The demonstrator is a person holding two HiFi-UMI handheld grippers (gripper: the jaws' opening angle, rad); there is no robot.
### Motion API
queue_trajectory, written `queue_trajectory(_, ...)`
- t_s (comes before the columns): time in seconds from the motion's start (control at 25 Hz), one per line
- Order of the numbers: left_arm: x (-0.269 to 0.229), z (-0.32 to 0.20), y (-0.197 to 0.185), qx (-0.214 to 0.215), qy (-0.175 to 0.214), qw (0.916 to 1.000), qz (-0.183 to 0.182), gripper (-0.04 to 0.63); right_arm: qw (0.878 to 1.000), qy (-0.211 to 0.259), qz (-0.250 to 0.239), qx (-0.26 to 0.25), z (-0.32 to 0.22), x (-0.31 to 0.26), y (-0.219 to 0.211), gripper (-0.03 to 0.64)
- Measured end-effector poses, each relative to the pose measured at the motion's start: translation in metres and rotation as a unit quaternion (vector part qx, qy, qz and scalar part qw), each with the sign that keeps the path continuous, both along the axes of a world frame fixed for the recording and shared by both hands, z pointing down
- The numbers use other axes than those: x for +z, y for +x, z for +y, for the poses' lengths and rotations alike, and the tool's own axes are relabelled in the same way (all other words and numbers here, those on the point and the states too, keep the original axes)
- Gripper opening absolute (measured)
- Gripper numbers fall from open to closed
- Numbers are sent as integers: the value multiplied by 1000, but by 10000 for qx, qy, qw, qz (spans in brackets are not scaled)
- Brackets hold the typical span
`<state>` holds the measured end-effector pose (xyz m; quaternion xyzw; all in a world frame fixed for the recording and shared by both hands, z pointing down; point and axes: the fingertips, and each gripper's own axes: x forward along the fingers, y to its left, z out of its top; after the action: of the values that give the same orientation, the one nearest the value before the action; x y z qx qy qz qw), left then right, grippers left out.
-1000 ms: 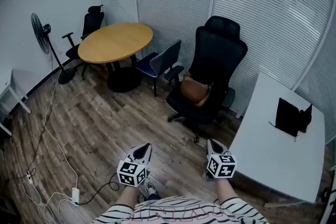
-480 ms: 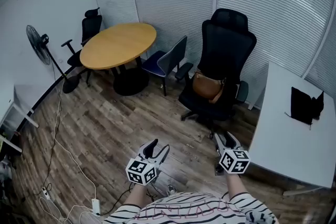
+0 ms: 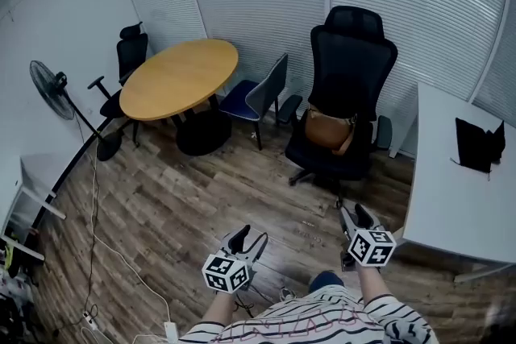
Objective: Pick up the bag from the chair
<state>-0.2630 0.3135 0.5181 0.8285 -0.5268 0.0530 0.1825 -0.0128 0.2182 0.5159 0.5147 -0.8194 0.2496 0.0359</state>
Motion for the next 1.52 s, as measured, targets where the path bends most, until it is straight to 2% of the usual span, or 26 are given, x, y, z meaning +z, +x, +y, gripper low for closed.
queue_trajectory(0.32, 8, -40, -15, 74, -46, 10000, 38, 210, 9998, -167, 23, 127, -25, 12, -4, 207)
queue_trajectory(0.6, 14, -108, -4, 149, -80, 9999, 14, 210, 9991, -193, -137, 343, -88, 19, 17, 207)
queue_trajectory(0.96, 12, -250, 35, 346, -29, 9994, -15, 210, 9990, -205, 16, 399, -198, 21, 59, 207)
queue_trajectory(1.2, 13, -335, 70, 370, -19, 9993, 41, 210, 9990, -363, 63, 234, -267, 34, 84, 207)
queue_trajectory(1.52, 28, -405, 96, 282, -152, 9994, 126, 210, 9985, -513, -47, 199, -331, 51, 100, 207)
